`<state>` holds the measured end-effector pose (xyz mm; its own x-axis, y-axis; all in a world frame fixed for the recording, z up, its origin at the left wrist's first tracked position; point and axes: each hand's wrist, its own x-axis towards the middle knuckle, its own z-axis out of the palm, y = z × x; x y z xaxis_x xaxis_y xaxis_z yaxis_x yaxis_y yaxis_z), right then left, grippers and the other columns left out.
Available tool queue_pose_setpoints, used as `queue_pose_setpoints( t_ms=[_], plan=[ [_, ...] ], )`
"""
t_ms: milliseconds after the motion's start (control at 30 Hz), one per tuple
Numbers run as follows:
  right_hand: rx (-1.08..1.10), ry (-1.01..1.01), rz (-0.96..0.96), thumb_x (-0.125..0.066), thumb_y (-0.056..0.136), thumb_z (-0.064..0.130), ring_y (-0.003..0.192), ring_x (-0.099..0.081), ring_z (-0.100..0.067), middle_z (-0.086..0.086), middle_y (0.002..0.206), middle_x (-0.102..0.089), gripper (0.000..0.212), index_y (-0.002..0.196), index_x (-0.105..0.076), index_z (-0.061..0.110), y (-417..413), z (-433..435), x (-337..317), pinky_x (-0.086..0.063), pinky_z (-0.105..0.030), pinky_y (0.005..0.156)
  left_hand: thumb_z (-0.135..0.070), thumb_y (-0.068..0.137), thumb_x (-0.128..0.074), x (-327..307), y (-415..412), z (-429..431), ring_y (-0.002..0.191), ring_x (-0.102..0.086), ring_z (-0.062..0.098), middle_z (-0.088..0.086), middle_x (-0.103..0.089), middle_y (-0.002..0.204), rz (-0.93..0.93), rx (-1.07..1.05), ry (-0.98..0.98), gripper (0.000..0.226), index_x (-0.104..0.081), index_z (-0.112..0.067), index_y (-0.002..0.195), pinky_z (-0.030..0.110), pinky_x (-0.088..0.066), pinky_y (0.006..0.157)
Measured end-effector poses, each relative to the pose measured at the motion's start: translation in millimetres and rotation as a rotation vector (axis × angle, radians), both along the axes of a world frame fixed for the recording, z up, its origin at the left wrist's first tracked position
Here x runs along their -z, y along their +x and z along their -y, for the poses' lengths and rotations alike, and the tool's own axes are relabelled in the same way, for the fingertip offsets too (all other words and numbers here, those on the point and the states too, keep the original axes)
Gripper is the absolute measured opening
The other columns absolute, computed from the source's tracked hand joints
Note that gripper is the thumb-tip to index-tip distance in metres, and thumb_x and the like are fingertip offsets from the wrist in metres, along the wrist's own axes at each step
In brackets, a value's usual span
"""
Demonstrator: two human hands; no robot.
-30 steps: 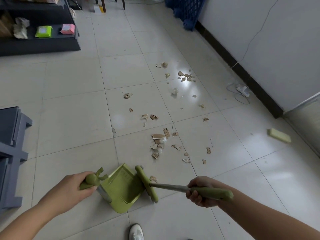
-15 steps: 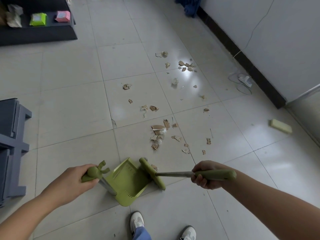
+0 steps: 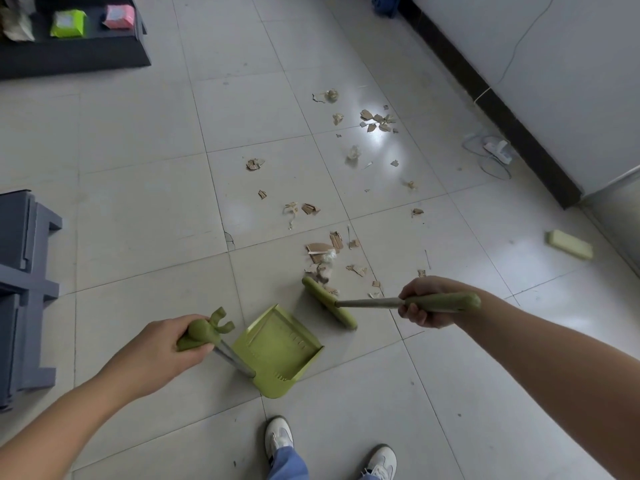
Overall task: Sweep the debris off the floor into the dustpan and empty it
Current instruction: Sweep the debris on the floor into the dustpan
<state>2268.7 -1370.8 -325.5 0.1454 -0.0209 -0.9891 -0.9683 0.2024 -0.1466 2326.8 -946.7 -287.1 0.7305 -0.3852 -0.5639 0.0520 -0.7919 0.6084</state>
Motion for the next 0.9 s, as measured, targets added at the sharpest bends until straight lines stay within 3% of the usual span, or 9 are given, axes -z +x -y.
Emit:
queue_pose_setpoints(
  t_ms=[333,533,667,900],
  plan=[
    [0.046,-0.029,0.017,-0.029,0.099,0.011,0.029,-0.044,-0.01,-0.008,0.066,-0.046,0.018,0.099,-0.043,-0.001,24.0,6.5,4.8,-0.033,-0.014,0.028,-0.025,0.084,-0.068,5.9,28.8,21.1,0.079,-0.063,0.015,-0.008,-0.07,0.082,0.036,0.037,-0.012,0.014,-0.067,-0.038,0.09,0.028,-0.049,0.068],
    [0.033,-0.014,0.019,-0.028,0.099,0.011,0.029,-0.044,-0.009,-0.008,0.067,-0.046,0.021,0.096,-0.044,-0.002,34.9,11.1,5.0,-0.033,-0.013,0.028,-0.026,0.084,-0.068,7.8,42.8,39.5,0.085,-0.064,0.023,-0.002,-0.071,0.086,0.048,0.04,-0.003,0.011,-0.067,-0.034,0.092,0.037,-0.053,0.074],
    [0.018,-0.006,0.017,-0.029,0.099,0.011,0.029,-0.044,-0.009,-0.007,0.066,-0.046,0.021,0.095,-0.045,-0.002,43.1,27.4,5.4,-0.034,-0.013,0.029,-0.023,0.085,-0.068,6.3,50.6,60.2,0.084,-0.064,0.014,-0.005,-0.07,0.086,0.07,0.034,-0.001,0.016,-0.066,-0.037,0.091,0.029,-0.05,0.07],
    [-0.001,0.002,0.015,-0.03,0.098,0.011,0.03,-0.044,-0.01,-0.008,0.067,-0.047,0.019,0.098,-0.044,-0.001,63.5,64.3,11.8,-0.034,-0.014,0.029,-0.021,0.085,-0.069,4.8,62.2,97.4,0.088,-0.064,0.014,-0.006,-0.07,0.09,0.073,-0.01,0.009,0.016,-0.068,-0.031,0.097,0.03,-0.05,0.074]
  ],
)
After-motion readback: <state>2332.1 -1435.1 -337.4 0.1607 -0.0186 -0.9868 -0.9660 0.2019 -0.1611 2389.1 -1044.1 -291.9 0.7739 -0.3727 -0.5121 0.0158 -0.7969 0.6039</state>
